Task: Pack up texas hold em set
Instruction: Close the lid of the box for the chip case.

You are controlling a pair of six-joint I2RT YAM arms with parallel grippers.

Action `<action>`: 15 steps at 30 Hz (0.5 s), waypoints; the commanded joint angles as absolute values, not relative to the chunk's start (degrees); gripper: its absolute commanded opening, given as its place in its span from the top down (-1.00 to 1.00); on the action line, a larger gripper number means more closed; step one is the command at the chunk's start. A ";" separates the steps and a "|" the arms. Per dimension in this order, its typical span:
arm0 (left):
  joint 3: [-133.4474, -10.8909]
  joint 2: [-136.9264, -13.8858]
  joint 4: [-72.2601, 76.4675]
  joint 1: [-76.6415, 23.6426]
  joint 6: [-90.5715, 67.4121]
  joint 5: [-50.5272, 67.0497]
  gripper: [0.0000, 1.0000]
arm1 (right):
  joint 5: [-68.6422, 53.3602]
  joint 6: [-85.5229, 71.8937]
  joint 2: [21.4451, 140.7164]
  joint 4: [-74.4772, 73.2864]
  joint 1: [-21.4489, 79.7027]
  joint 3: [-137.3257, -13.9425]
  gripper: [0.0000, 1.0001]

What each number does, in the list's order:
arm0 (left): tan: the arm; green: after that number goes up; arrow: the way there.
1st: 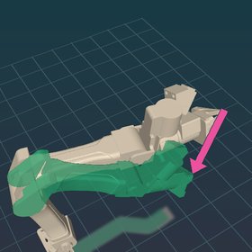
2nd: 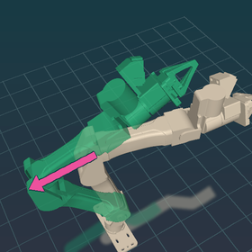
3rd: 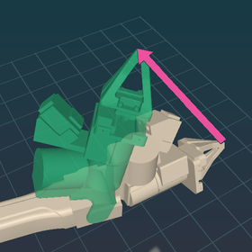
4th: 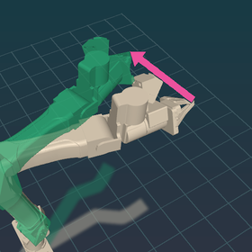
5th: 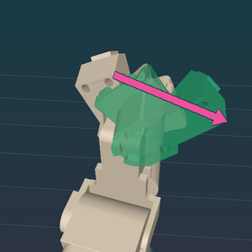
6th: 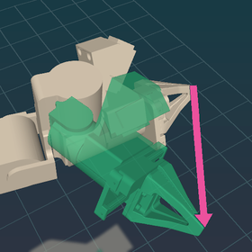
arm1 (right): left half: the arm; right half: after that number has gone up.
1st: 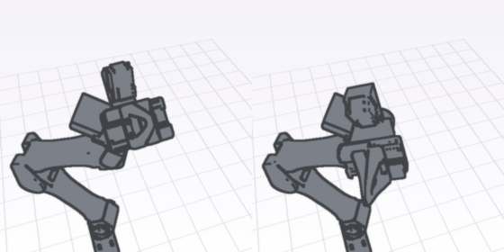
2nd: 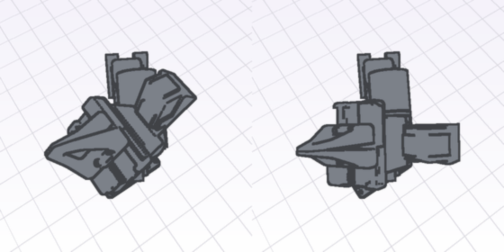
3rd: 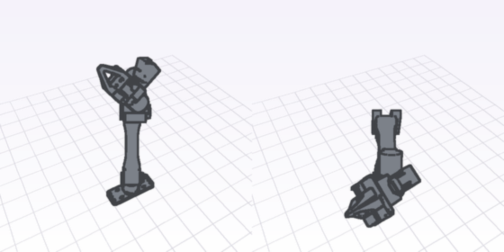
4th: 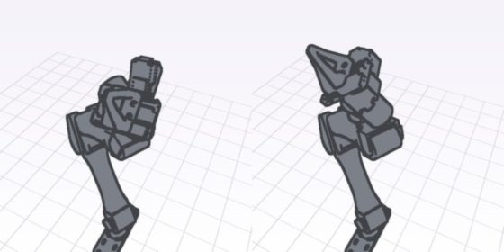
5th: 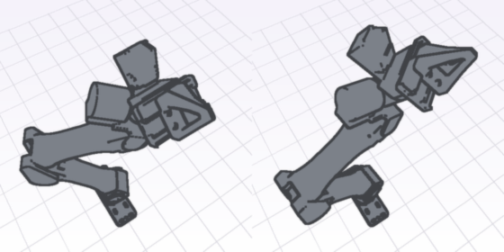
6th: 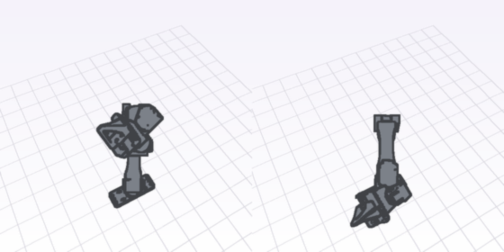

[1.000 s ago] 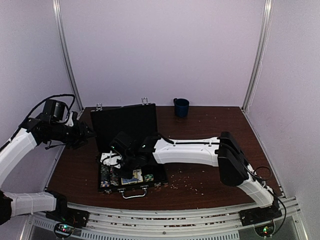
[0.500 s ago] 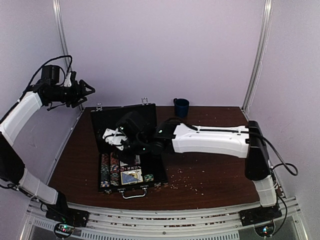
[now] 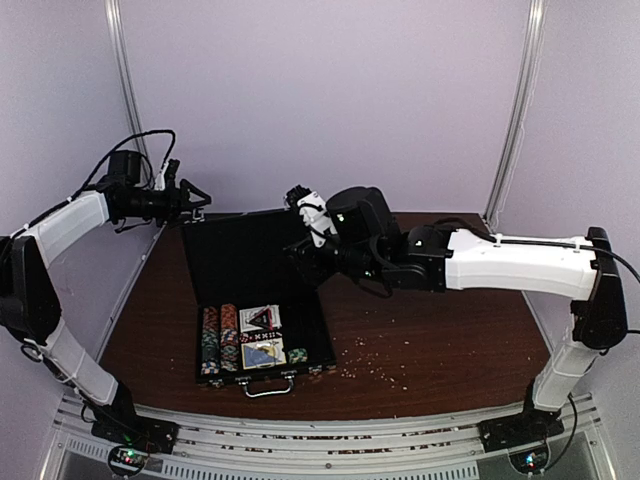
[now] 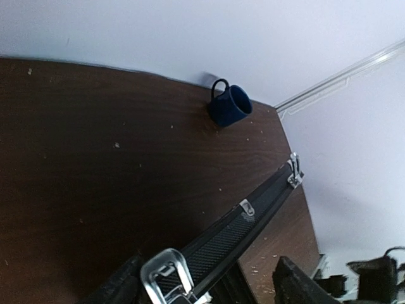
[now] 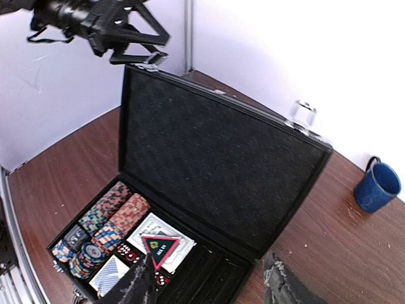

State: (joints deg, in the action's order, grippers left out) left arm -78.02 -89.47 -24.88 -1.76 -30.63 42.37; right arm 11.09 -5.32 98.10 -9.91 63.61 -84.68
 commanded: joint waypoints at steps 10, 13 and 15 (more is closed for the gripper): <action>-63.99 -76.98 -25.39 -4.83 -27.63 48.05 -0.41 | 11.61 -6.92 93.57 -5.11 59.41 -83.41 -0.19; -60.10 -71.00 -25.58 -6.57 -30.47 48.16 -0.42 | 13.28 -6.60 92.67 -5.16 58.71 -83.21 -0.19; -57.43 -66.44 -25.58 -7.16 -33.16 48.67 -0.42 | 15.16 -7.77 91.69 -5.27 57.78 -82.79 -0.20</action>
